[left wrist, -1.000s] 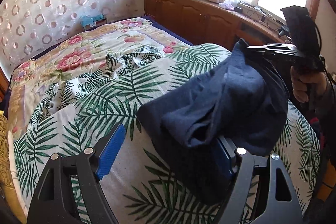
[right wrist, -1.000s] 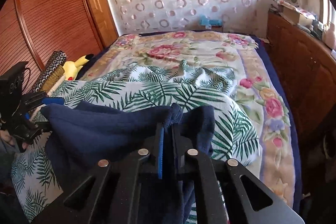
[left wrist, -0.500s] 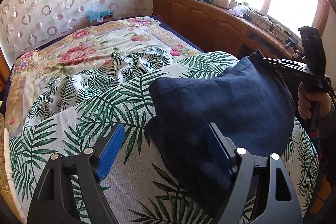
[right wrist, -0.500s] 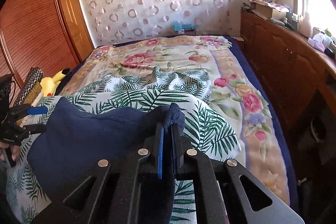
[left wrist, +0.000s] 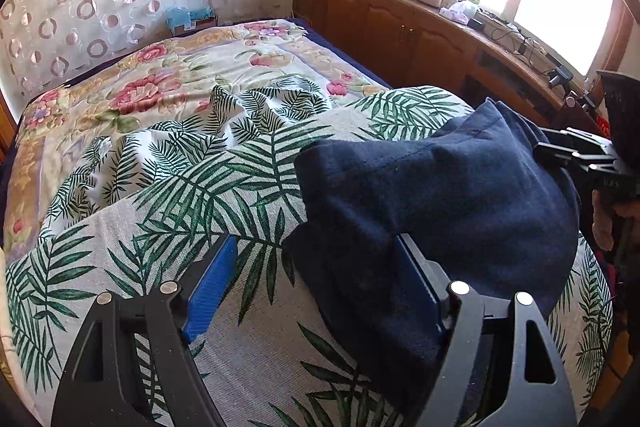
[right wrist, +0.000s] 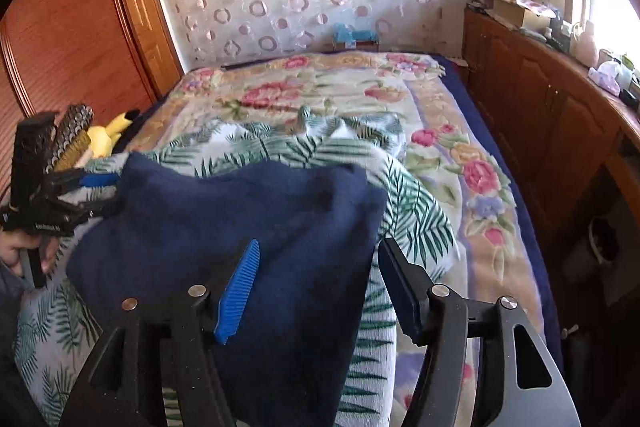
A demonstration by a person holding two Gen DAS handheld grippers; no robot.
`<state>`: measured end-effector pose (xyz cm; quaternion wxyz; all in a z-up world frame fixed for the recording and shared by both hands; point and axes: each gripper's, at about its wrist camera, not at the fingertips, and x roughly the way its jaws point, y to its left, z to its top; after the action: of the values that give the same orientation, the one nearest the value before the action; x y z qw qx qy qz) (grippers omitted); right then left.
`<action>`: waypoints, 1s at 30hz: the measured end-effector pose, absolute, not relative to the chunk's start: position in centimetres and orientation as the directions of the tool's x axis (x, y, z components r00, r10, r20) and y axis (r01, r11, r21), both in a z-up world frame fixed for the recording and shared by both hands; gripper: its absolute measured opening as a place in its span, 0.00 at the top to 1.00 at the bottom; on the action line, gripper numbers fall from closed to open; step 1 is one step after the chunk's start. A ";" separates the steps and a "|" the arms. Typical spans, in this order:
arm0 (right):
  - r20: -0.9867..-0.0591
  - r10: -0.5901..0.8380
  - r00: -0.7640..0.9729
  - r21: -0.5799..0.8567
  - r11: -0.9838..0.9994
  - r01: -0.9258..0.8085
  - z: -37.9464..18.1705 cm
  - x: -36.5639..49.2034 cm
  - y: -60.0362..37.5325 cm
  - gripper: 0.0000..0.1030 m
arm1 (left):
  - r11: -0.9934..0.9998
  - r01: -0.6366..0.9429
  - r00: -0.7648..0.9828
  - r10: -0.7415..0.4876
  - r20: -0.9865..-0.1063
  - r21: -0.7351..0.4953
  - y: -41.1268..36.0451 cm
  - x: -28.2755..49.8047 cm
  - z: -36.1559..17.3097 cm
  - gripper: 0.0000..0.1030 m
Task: Fold small clothes
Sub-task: 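Lift the folded navy bundle off the bed with both grippers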
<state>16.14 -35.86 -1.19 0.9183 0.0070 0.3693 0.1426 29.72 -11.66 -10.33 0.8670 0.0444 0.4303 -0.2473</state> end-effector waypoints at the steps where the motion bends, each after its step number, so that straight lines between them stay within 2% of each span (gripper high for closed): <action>1: -0.685 0.278 0.674 0.135 0.957 -0.257 -1.3 16.5 -35.9 0.38 | 0.873 0.467 0.501 -0.393 -0.771 -0.142 -11.6 29.7 -10.5 0.22; 7: -0.709 0.329 0.624 0.199 0.942 -0.270 -1.9 18.3 -35.9 0.38 | 0.866 0.471 0.478 -0.413 -0.775 -0.172 -11.6 29.7 -10.8 0.23; 12: -0.693 0.356 0.627 0.228 0.933 -0.278 -2.3 19.1 -36.1 0.38 | 0.844 0.490 0.450 -0.460 -0.765 -0.220 -11.7 29.6 -10.6 0.36; 13: -0.692 0.357 0.627 0.224 0.932 -0.284 -2.3 19.1 -36.0 0.41 | 0.839 0.493 0.444 -0.471 -0.763 -0.231 -11.7 29.5 -10.6 0.40; 14: -0.690 0.372 0.621 0.235 0.926 -0.294 -2.4 19.2 -36.0 0.48 | 0.834 0.496 0.436 -0.481 -0.761 -0.243 -11.9 29.5 -10.5 0.43; 18: -0.686 0.423 0.593 0.277 0.904 -0.325 -2.8 19.4 -36.2 0.63 | 0.833 0.495 0.438 -0.484 -0.757 -0.246 -12.1 29.3 -10.4 0.51; 19: -0.684 0.438 0.583 0.293 0.897 -0.331 -2.9 19.3 -36.3 0.71 | 0.836 0.487 0.439 -0.483 -0.757 -0.252 -12.0 29.3 -10.4 0.52; 20: -0.684 0.441 0.581 0.292 0.895 -0.336 -2.9 19.3 -36.2 0.75 | 0.839 0.478 0.439 -0.484 -0.757 -0.260 -12.0 29.4 -10.4 0.55; 21: -0.686 0.429 0.587 0.273 0.900 -0.339 -2.9 19.3 -36.1 0.76 | 0.839 0.475 0.438 -0.486 -0.757 -0.264 -12.0 29.4 -10.4 0.57; 23: -0.686 0.413 0.599 0.249 0.907 -0.340 -2.8 19.1 -35.9 0.79 | 0.838 0.479 0.440 -0.487 -0.754 -0.261 -12.1 29.3 -10.2 0.71; 26: -0.670 0.395 0.628 0.228 0.915 -0.332 -2.4 18.5 -35.8 0.81 | 0.833 0.487 0.454 -0.497 -0.739 -0.261 -11.8 28.9 -9.6 0.85; 30: -0.625 0.411 0.664 0.235 0.910 -0.342 -1.3 16.8 -35.7 0.81 | 0.823 0.511 0.500 -0.519 -0.694 -0.247 -11.5 27.1 -7.2 0.86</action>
<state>16.84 -35.72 -1.35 0.9108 0.0484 0.3541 0.2068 27.15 -11.46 -7.25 0.8660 -0.0049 0.4022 -0.2971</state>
